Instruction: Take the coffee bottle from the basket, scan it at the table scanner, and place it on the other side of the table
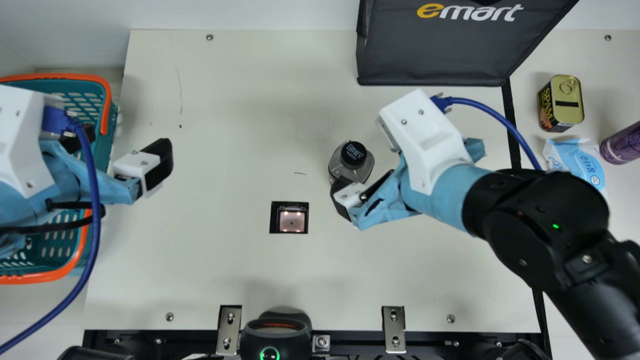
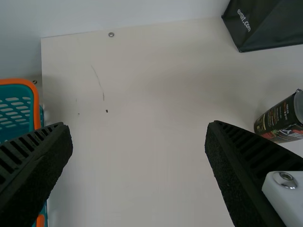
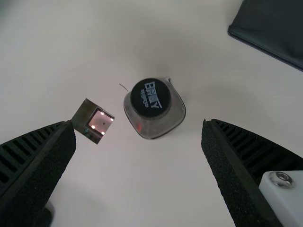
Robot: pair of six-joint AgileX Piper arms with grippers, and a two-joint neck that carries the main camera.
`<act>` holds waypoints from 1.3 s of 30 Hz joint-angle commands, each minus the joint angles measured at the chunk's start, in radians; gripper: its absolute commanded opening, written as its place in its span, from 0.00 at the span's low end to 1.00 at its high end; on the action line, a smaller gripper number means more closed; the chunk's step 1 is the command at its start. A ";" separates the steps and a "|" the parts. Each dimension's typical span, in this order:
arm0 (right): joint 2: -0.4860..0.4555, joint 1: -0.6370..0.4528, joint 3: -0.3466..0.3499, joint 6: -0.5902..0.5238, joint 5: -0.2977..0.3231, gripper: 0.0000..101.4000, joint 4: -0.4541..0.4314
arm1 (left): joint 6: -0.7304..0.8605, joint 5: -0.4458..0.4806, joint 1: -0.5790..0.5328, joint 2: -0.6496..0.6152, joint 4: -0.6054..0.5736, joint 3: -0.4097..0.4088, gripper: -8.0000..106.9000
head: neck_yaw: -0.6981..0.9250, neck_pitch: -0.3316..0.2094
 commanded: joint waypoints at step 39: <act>0.120 0.058 0.164 0.227 -0.339 0.02 -0.160 | 0.000 0.000 0.000 0.000 0.000 0.000 0.85 | 0.002 -0.030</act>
